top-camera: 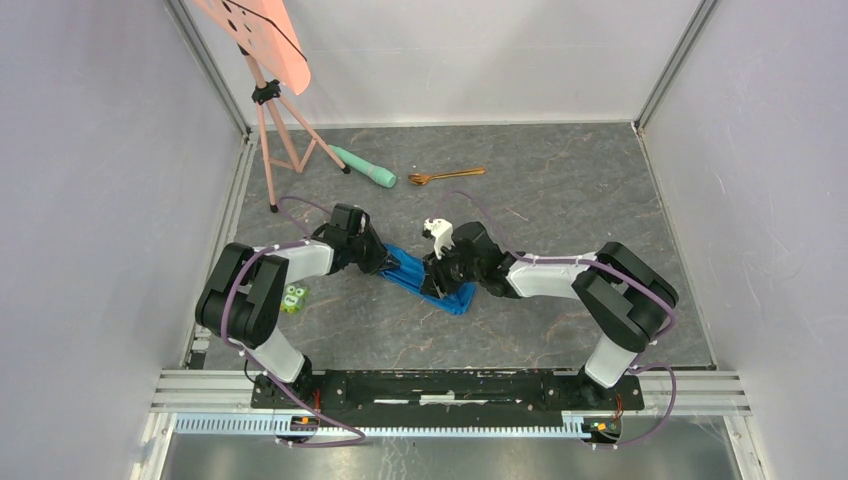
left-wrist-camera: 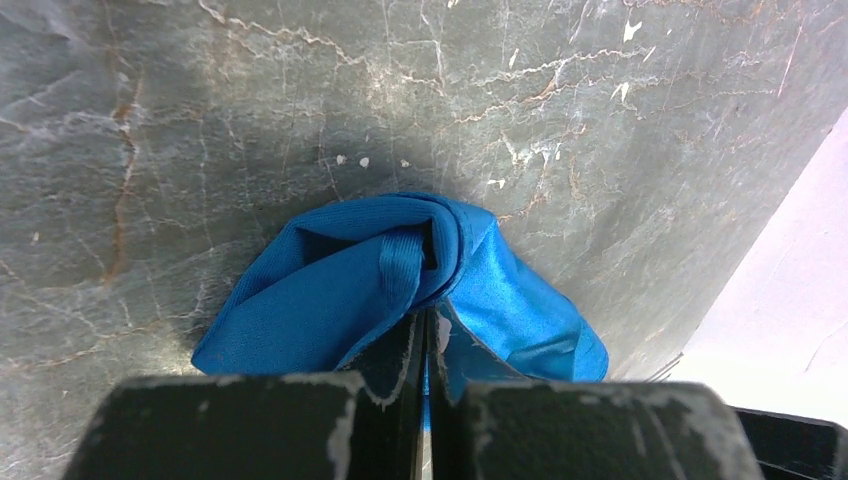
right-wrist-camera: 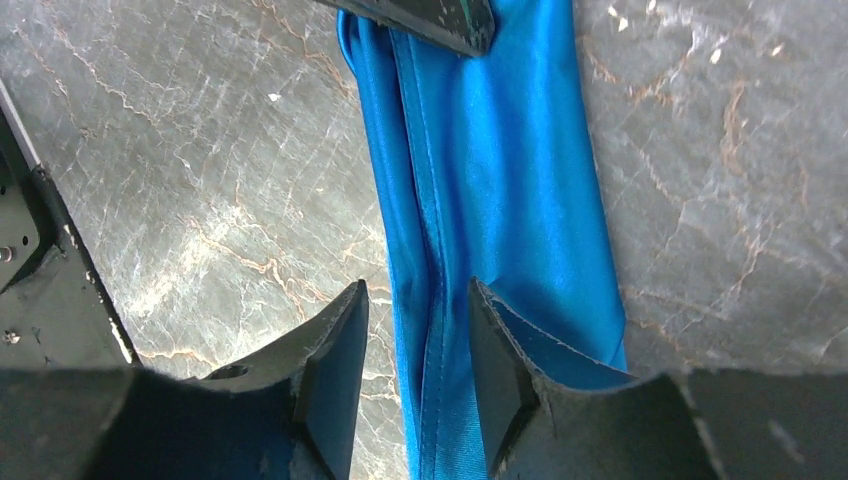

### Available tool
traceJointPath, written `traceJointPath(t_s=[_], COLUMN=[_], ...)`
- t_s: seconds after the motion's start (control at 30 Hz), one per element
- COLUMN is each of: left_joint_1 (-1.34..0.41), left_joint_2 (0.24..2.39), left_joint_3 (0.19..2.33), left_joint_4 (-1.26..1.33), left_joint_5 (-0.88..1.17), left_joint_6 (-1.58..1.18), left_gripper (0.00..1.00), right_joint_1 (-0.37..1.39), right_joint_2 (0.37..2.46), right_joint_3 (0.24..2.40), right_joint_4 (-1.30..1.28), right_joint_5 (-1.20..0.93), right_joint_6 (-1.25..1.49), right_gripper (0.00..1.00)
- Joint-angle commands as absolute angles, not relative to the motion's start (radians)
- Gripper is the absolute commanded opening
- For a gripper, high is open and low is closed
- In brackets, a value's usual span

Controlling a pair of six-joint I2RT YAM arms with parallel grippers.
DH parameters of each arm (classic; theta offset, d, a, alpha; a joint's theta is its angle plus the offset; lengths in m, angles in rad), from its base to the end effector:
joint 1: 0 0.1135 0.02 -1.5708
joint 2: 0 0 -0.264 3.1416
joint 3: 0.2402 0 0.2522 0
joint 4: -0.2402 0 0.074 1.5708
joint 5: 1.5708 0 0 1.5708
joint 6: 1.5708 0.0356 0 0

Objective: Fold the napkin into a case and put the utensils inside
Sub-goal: Smooth out the top corner of the smaller-rectangle-folded napkin at the center of the board.

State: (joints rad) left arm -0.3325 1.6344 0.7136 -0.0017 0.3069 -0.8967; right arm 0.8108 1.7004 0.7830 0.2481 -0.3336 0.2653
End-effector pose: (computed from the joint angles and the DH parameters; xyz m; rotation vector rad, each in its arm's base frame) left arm 0.2781 -0.1074 0.1322 -0.6069 2.5898 -0.8504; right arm 0.2224 0.2509 0.1505 -0.8227 2.2259 0.9286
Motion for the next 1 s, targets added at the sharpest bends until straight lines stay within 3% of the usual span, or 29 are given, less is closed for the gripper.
traceJointPath(t_s=[0.0, 0.37, 0.47, 0.6, 0.7, 0.73, 0.83, 0.97], left_joint_1=[-0.327, -0.329, -0.348, -0.339, -0.296, -0.281, -0.219, -0.165], left_joint_2=[1.634, 1.620, 1.548, 1.417, 1.332, 1.313, 1.273, 1.296], left_joint_3=[0.704, 0.744, 0.779, 0.803, 0.759, 0.734, 0.666, 0.580], left_joint_4=[-0.083, -0.120, -0.151, -0.209, -0.219, -0.211, -0.179, -0.027], left_joint_5=[0.198, 0.242, 0.256, 0.276, 0.267, 0.266, 0.268, 0.351], left_joint_6=[-0.790, -0.733, -0.720, -0.728, -0.763, -0.775, -0.821, -0.894], left_gripper=[0.04, 0.06, 0.13, 0.31, 0.35, 0.34, 0.18, 0.07], right_joint_1=[0.807, 0.811, 0.812, 0.811, 0.811, 0.811, 0.811, 0.811], right_joint_2=[1.689, 1.660, 1.665, 1.675, 1.680, 1.679, 1.672, 1.673], right_joint_3=[0.867, 0.677, 0.670, 0.683, 0.692, 0.692, 0.693, 0.696], right_joint_4=[0.198, 0.268, 0.289, 0.289, 0.282, 0.282, 0.281, 0.279], right_joint_5=[-0.349, -0.249, -0.246, -0.238, -0.235, -0.240, -0.239, -0.246], right_joint_6=[0.164, 0.162, 0.186, 0.203, 0.206, 0.206, 0.206, 0.204], right_gripper=[0.47, 0.33, 0.30, 0.27, 0.26, 0.26, 0.25, 0.25])
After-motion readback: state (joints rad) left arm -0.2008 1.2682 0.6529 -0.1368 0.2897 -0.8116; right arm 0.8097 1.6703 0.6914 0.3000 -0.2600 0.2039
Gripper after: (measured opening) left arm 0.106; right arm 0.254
